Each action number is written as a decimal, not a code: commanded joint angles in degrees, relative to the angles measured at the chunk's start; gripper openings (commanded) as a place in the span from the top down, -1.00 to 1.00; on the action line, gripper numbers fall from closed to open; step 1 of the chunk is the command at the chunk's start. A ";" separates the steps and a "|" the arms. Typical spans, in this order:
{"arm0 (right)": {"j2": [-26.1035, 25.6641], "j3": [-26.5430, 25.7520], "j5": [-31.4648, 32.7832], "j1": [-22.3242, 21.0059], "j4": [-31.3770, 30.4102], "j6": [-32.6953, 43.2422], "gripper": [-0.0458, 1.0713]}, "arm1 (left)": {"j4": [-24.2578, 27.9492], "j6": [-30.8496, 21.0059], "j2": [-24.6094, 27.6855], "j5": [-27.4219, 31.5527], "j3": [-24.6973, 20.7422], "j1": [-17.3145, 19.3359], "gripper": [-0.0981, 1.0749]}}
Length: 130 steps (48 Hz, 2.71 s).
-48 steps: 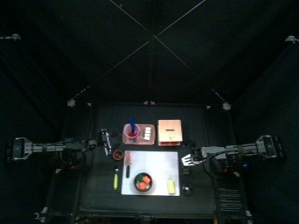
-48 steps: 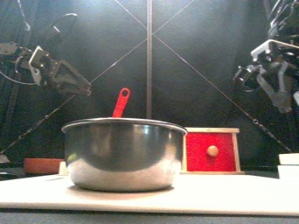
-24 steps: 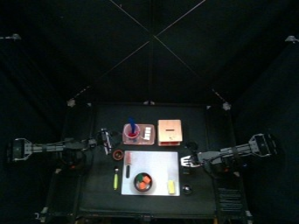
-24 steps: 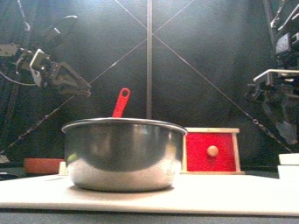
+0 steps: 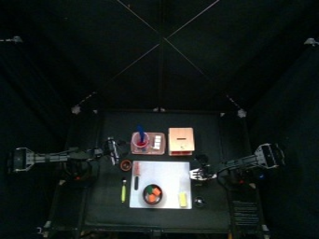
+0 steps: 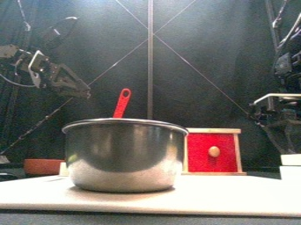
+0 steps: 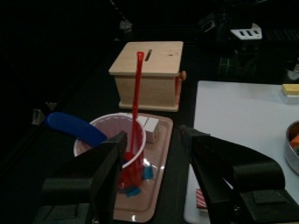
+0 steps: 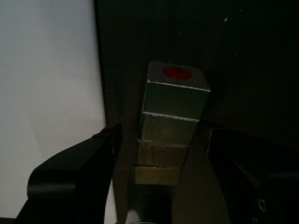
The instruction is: Put green sushi roll onto cutting board
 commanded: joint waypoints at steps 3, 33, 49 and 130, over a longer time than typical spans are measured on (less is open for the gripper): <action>-0.35 -0.53 -0.09 -0.18 -0.44 0.53 -0.80 | 0.18 0.00 0.09 -0.35 -0.53 0.09 -0.66; -0.97 -7.47 0.44 -0.18 -2.20 0.88 -0.34 | 0.18 0.00 0.09 -0.35 -0.53 -0.62 -0.66; 4.13 -21.45 0.97 -1.23 -5.98 0.35 -0.34 | 0.09 -0.18 0.00 -0.35 -0.53 -0.62 -0.66; 10.02 -26.28 1.23 -4.57 -2.64 -15.56 -0.95 | -3.60 -0.53 -0.09 -0.44 -0.09 0.09 -0.66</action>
